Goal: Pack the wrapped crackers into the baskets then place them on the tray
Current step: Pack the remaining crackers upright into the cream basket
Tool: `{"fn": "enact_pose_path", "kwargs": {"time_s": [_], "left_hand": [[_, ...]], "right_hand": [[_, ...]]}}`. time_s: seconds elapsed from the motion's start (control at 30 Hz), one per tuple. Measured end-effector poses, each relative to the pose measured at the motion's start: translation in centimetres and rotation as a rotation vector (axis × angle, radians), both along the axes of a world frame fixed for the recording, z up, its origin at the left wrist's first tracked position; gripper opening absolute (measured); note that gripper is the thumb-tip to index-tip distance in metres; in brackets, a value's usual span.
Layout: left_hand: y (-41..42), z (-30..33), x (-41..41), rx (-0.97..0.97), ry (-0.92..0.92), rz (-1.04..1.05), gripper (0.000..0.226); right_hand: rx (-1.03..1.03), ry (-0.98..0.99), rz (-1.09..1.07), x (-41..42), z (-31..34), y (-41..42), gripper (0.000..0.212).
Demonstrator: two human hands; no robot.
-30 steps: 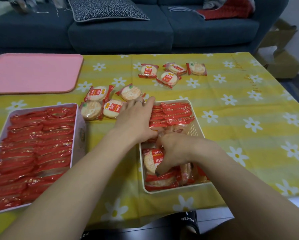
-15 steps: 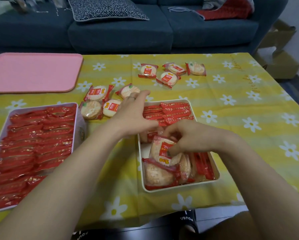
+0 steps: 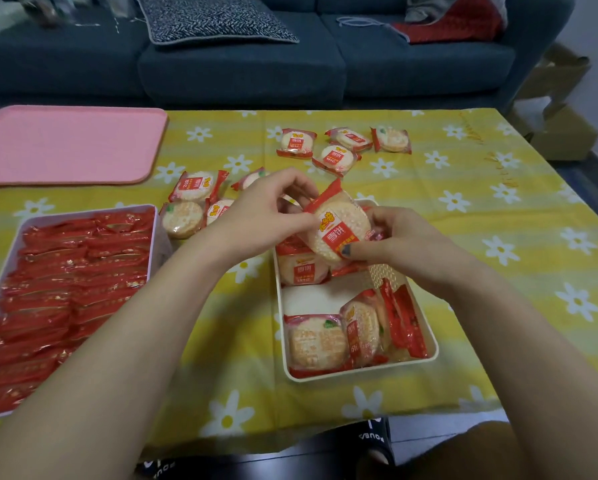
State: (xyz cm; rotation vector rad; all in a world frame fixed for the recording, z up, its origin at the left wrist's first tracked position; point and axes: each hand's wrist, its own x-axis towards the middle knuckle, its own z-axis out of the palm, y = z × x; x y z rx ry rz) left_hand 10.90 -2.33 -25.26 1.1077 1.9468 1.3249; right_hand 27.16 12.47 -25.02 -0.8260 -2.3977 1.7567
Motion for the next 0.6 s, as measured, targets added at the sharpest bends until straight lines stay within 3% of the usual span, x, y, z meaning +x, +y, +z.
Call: {"fn": "enact_pose_path", "kwargs": {"time_s": [0.13,0.23,0.33,0.4,0.6], "left_hand": [[-0.2,0.6,0.3,-0.009,0.089,-0.050,0.030],[-0.4,0.7,0.4,-0.018,0.143,-0.078,0.028],[-0.5,0.4,0.4,-0.114,0.232,-0.125,0.029],[-0.4,-0.1,0.5,-0.180,0.348,-0.149,0.028],[-0.1,-2.0,1.2,-0.355,0.711,-0.250,0.025]], "right_hand": [[0.013,0.009,-0.003,-0.3,-0.1,-0.4,0.031],[0.236,0.022,0.017,-0.5,-0.3,-0.7,0.039],[0.487,0.022,-0.030,-0.5,-0.3,-1.3,0.025],[0.613,0.016,-0.020,-0.7,-0.4,-2.0,0.019],[0.711,-0.097,0.080,-1.9,-2.9,-3.3,0.019]]}}
